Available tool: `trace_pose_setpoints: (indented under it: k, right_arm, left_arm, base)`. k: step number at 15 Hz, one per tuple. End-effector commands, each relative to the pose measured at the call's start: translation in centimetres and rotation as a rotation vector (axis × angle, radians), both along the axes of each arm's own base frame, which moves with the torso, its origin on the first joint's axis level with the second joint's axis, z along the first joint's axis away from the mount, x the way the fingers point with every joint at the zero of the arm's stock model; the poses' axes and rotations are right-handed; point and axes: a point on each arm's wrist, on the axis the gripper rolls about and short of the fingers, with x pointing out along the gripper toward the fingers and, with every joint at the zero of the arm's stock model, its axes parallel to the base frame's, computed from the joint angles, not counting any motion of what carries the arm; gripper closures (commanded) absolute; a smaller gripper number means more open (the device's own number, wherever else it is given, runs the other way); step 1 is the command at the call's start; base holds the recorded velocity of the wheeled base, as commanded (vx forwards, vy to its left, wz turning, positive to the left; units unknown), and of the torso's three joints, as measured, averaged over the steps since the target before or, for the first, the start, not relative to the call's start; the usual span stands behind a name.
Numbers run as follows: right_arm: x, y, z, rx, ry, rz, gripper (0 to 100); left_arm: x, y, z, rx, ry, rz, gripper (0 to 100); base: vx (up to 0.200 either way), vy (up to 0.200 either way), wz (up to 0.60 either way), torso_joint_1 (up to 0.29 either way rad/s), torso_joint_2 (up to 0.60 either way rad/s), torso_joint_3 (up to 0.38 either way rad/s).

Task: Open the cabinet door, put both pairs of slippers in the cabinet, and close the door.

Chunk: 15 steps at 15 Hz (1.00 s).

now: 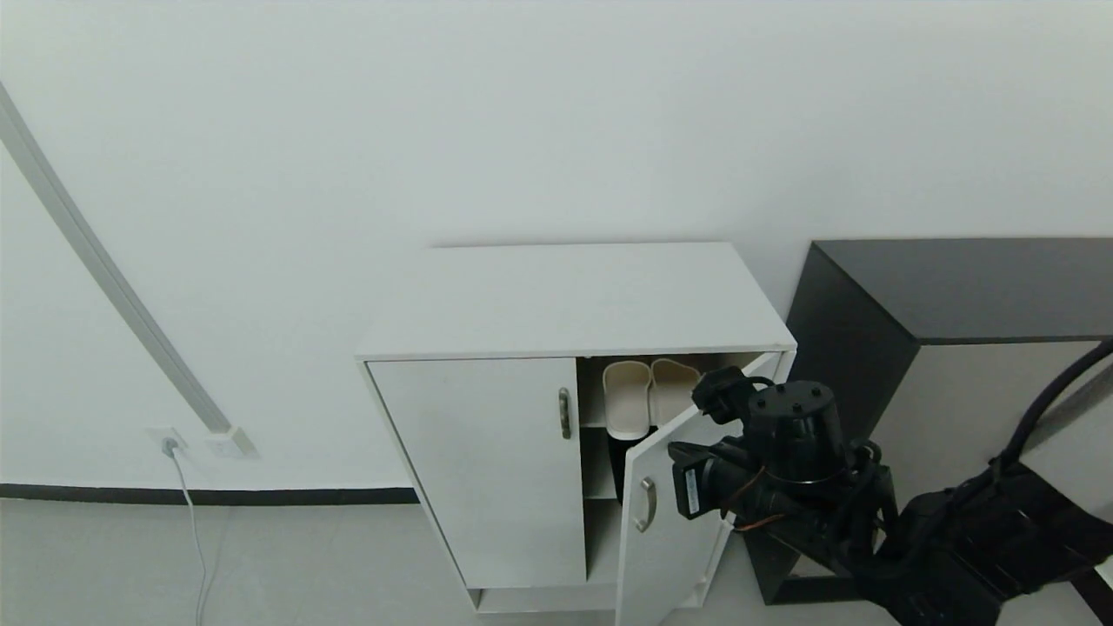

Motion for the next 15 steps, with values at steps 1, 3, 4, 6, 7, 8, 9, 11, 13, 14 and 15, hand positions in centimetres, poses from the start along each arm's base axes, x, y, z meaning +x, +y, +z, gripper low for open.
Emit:
trace_pose_setpoints:
  k: [1,3,4,6,7,8,9,11,13,14,15]
  right_arm:
    - [1.4,0.5,-1.3,-0.015,0.015,-0.015,100]
    - [2.2,0.8,-1.6,-0.012,0.012,-0.022,100]
    - [2.7,1.0,-1.7,-0.008,0.007,-0.028,100]
    - [3.6,1.2,-1.8,-0.002,0.0,-0.038,100]
    - [4.0,1.3,-1.8,0.002,-0.005,-0.043,100]
    - [4.3,1.3,-1.9,0.003,-0.008,-0.046,100]
    - [4.7,1.4,-1.8,0.008,-0.013,-0.052,100]
    - [5.2,1.5,-1.9,0.011,-0.019,-0.058,100]
    - [5.7,1.5,-2.0,0.013,-0.023,-0.063,100]
    - [6.0,1.6,-2.2,0.012,-0.022,-0.068,100]
    - [6.4,1.5,-2.3,0.013,-0.024,-0.074,100]
  left_arm:
    - [0.0,0.0,0.0,-0.001,0.002,0.001,100]
    - [0.0,0.0,0.0,-0.001,0.002,0.001,100]
    - [0.0,0.0,0.0,-0.001,0.002,0.001,100]
    - [0.0,0.0,0.0,-0.001,0.002,0.001,100]
    - [0.0,0.0,0.0,-0.001,0.002,0.001,100]
    - [0.0,0.0,0.0,-0.001,0.002,0.001,100]
    - [0.0,0.0,0.0,-0.001,0.002,0.001,100]
    - [0.0,0.0,0.0,-0.001,0.002,0.001,100]
    - [0.0,0.0,0.0,-0.001,0.002,0.001,100]
    - [0.0,0.0,0.0,-0.001,0.002,0.001,100]
    - [0.0,0.0,0.0,-0.001,0.002,0.001,100]
  base:
    - [0.0,0.0,0.0,0.0,0.0,0.0]
    - [0.0,0.0,0.0,0.0,0.0,0.0]
    - [0.0,0.0,0.0,0.0,0.0,0.0]
    - [0.0,0.0,0.0,0.0,0.0,0.0]
    - [0.0,0.0,0.0,0.0,0.0,0.0]
    - [0.0,0.0,0.0,0.0,0.0,0.0]
    - [0.0,0.0,0.0,0.0,0.0,0.0]
    - [0.0,0.0,0.0,0.0,0.0,0.0]
    - [0.0,0.0,0.0,0.0,0.0,0.0]
    - [0.0,0.0,0.0,0.0,0.0,0.0]
    - [0.0,0.0,0.0,0.0,0.0,0.0]
